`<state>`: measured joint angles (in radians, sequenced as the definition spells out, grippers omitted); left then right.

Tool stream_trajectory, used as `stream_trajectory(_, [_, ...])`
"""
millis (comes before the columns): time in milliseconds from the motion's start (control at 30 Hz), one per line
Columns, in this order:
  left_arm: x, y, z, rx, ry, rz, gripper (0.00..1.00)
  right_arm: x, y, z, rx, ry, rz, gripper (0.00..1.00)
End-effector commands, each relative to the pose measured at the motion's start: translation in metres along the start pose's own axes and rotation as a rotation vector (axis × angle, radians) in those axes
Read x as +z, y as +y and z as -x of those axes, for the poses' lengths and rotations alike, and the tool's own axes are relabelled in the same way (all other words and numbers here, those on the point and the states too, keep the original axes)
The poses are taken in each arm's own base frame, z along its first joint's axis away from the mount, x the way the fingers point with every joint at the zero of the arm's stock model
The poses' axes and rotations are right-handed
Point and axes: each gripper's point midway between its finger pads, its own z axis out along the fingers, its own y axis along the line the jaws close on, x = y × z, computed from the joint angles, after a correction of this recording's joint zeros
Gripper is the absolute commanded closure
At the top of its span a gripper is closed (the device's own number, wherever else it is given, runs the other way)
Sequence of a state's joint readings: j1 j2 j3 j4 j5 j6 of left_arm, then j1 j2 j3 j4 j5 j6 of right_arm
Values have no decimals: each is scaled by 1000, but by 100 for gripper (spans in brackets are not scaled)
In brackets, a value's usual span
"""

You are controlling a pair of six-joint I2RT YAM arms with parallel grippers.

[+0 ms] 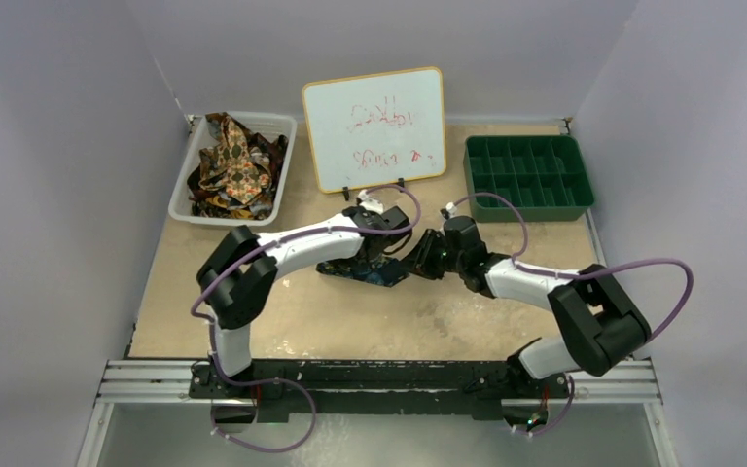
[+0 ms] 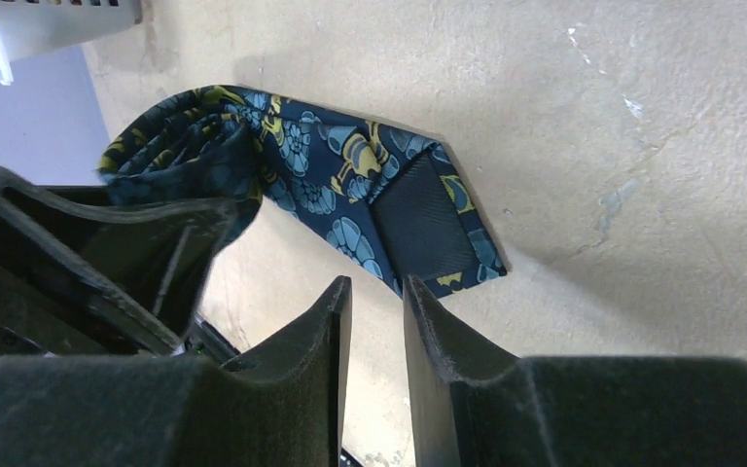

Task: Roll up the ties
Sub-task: Roll the tie at the center of the board.

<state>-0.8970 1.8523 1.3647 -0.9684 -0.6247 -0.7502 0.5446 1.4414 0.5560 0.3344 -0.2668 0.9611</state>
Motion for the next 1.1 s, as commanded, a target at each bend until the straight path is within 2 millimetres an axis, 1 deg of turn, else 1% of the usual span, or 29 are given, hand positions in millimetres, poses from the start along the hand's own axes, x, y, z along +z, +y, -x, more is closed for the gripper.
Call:
stream_trajectory(0, [-5, -26, 9, 8, 10, -41, 48, -6, -3, 5, 0, -21, -3, 70])
stream_trajectory(67, [-3, -41, 7, 20, 33, -94, 46, -9, -4, 7, -2, -24, -3, 69])
stream_trajectory(133, [-5, -57, 8, 19, 43, -174, 44, -12, -4, 10, -6, -32, -4, 67])
stream_trajectory(200, [-14, -70, 13, 1, 33, -263, 41, -15, -4, 14, -13, -42, -5, 66])
stream_trajectory(267, [-24, -81, 25, -26, 3, -361, 38, -18, -4, 17, -23, -47, -12, 65])
stream_trajectory(300, [-31, -86, 31, -37, -5, -407, 37, -19, -5, 18, -23, -51, -18, 64])
stream_trajectory(367, [-44, -90, 40, -52, -13, -484, 37, -22, -2, 22, -27, -63, -12, 61])
stream_trajectory(467, [-59, -78, 50, -102, -38, -541, 35, -24, 7, 23, -53, -59, 23, 53])
stream_trajectory(500, [-63, -72, 53, -129, -46, -563, 35, -24, 9, 23, -64, -52, 35, 51])
stream_trajectory(533, [-62, -65, 52, -151, -55, -580, 35, -24, 13, 24, -76, -49, 50, 49])
stream_trajectory(600, [-70, -44, 56, -205, -88, -618, 34, -23, 21, 26, -111, -48, 87, 45])
stream_trajectory(633, [-68, -35, 54, -227, -91, -630, 34, -21, 26, 31, -126, -60, 99, 43])
stream_trajectory(700, [-61, -15, 51, -277, -101, -649, 33, -18, 35, 29, -144, -38, 144, 39])
stream_trajectory(733, [-52, -5, 46, -301, -98, -655, 32, -16, 39, 29, -147, -27, 167, 39])
stream_trajectory(767, [-48, 2, 44, -313, -103, -670, 32, -13, 42, 28, -150, -16, 180, 39])
stream_trajectory(900, [-34, 16, 31, -347, -81, -750, 32, 2, 51, 24, -156, 19, 194, 38])
stream_trajectory(967, [-28, 24, 31, -373, -83, -789, 31, 12, 56, 15, -162, 61, 202, 40])
stream_trajectory(1000, [-29, 22, 29, -367, -85, -826, 31, 15, 60, 14, -168, 65, 201, 41])
stream_trajectory(1067, [-28, 25, 31, -374, -97, -872, 31, 25, 61, 10, -154, 73, 187, 42])
